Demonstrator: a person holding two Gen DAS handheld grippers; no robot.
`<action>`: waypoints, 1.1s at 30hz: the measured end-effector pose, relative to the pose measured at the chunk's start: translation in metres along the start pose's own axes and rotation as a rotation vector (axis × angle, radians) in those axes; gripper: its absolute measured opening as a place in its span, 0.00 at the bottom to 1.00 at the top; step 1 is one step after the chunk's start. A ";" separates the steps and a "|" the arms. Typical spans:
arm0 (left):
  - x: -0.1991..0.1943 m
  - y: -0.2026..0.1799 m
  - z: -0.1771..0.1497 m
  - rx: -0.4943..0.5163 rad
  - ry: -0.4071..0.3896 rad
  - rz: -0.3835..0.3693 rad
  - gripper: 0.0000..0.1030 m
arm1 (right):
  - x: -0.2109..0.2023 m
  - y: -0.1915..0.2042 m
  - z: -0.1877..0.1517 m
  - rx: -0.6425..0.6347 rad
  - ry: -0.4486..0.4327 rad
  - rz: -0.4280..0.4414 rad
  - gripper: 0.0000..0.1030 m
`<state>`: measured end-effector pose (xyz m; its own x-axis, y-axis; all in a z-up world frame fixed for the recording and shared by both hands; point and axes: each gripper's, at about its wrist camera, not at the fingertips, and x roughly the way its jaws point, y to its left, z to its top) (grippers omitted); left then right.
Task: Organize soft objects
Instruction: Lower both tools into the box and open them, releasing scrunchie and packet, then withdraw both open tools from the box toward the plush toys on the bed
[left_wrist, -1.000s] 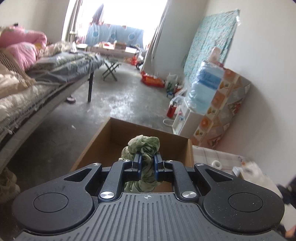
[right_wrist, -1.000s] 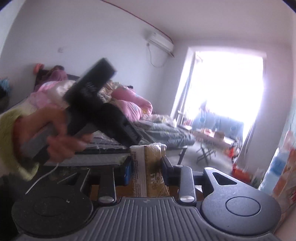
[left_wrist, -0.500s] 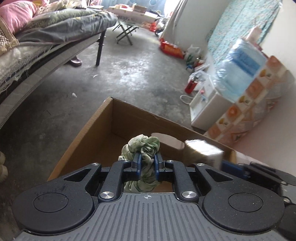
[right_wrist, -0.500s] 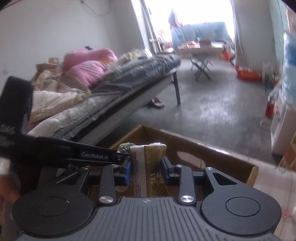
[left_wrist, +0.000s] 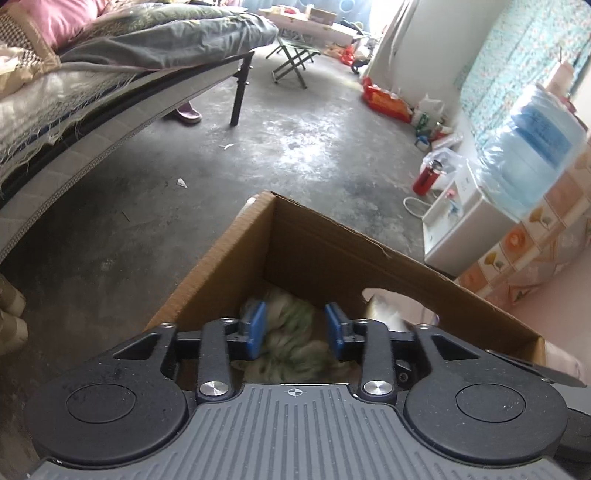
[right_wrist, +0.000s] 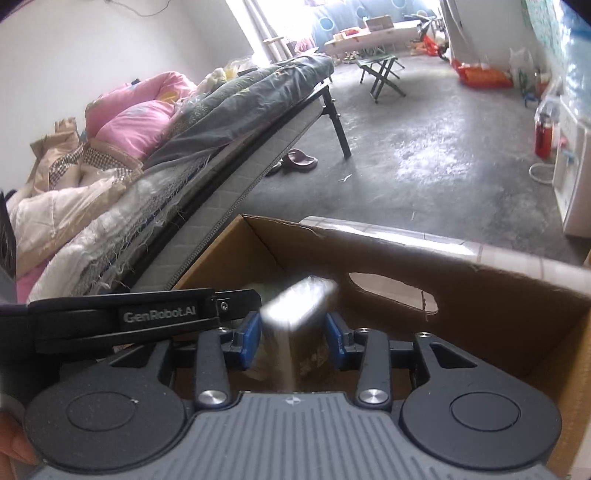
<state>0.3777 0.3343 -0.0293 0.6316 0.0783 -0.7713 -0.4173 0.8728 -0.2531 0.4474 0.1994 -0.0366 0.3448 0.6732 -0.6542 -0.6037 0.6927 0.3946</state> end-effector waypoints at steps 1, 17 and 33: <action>0.001 0.002 0.000 -0.007 -0.004 -0.001 0.43 | 0.000 -0.001 0.000 0.007 -0.001 0.000 0.43; -0.031 -0.001 -0.002 -0.034 -0.064 -0.068 0.57 | -0.044 0.017 0.003 -0.042 -0.051 -0.014 0.43; -0.150 0.004 -0.043 0.019 -0.131 -0.171 0.65 | -0.207 0.035 -0.049 -0.052 -0.200 0.009 0.42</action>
<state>0.2534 0.3054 0.0605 0.7723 -0.0107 -0.6352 -0.2851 0.8877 -0.3616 0.3199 0.0713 0.0810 0.4720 0.7211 -0.5071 -0.6422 0.6754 0.3625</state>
